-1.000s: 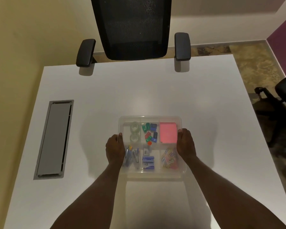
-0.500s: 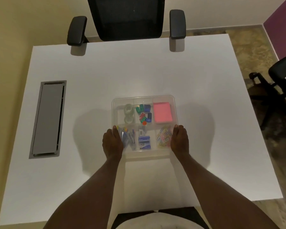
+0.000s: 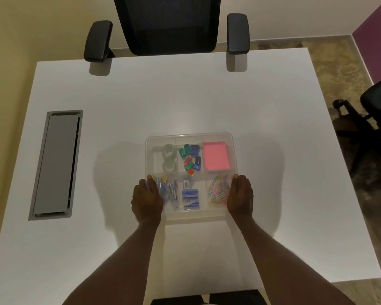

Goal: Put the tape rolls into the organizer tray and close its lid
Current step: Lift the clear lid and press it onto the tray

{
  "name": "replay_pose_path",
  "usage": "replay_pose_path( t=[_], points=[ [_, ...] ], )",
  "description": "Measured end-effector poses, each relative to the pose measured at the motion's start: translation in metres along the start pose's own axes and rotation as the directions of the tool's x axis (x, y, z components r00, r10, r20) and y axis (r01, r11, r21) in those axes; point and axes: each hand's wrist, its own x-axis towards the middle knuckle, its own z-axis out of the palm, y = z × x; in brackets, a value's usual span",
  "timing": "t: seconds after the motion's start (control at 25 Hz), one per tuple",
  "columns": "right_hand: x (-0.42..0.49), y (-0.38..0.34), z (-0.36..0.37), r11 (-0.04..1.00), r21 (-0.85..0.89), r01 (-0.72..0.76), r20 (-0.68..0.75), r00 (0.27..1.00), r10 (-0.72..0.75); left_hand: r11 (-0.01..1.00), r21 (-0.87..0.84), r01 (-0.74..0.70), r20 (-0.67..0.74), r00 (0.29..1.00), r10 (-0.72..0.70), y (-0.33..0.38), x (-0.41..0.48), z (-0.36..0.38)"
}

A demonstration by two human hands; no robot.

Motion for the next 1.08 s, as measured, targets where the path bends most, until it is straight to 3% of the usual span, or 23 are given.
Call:
replay_pose_path(
  t=[0.16,0.24,0.36,0.64,0.84,0.96,1.04,1.08],
  points=[
    [-0.006,-0.004,-0.010,0.993,0.005,-0.120,0.027,0.992,0.119,0.998,0.005,0.063,0.062,0.996,-0.063,0.006,-0.001,-0.005],
    [-0.014,-0.002,-0.017,0.965,-0.008,-0.263,0.042,0.964,0.264,0.997,0.006,0.078,0.066,0.995,-0.078,0.008,-0.002,-0.008],
    [-0.021,-0.001,-0.023,0.873,0.169,-0.458,0.179,0.885,0.430,0.996,-0.028,0.089,0.075,0.993,-0.087,0.008,-0.005,-0.009],
    [-0.024,-0.001,-0.018,0.895,0.206,-0.395,0.056,0.918,0.393,0.997,-0.005,0.079,0.053,0.995,-0.078,0.007,-0.006,-0.005],
    [-0.023,-0.009,-0.027,0.859,0.236,-0.455,0.139,0.890,0.434,0.990,0.015,0.138,0.116,0.983,-0.139,0.012,-0.005,-0.013],
    [-0.025,-0.020,-0.032,0.939,0.037,-0.341,-0.014,0.940,0.341,0.994,0.095,0.053,0.058,0.997,-0.058,0.022,-0.016,-0.024],
    [-0.028,-0.029,-0.035,0.979,-0.170,-0.110,-0.109,0.990,0.093,0.967,0.199,-0.162,0.038,0.987,0.157,0.024,-0.029,-0.031],
    [-0.032,-0.035,-0.037,0.971,-0.238,0.031,-0.088,0.995,-0.053,0.924,0.235,-0.301,0.067,0.954,0.294,0.024,-0.037,-0.035]
  ],
)
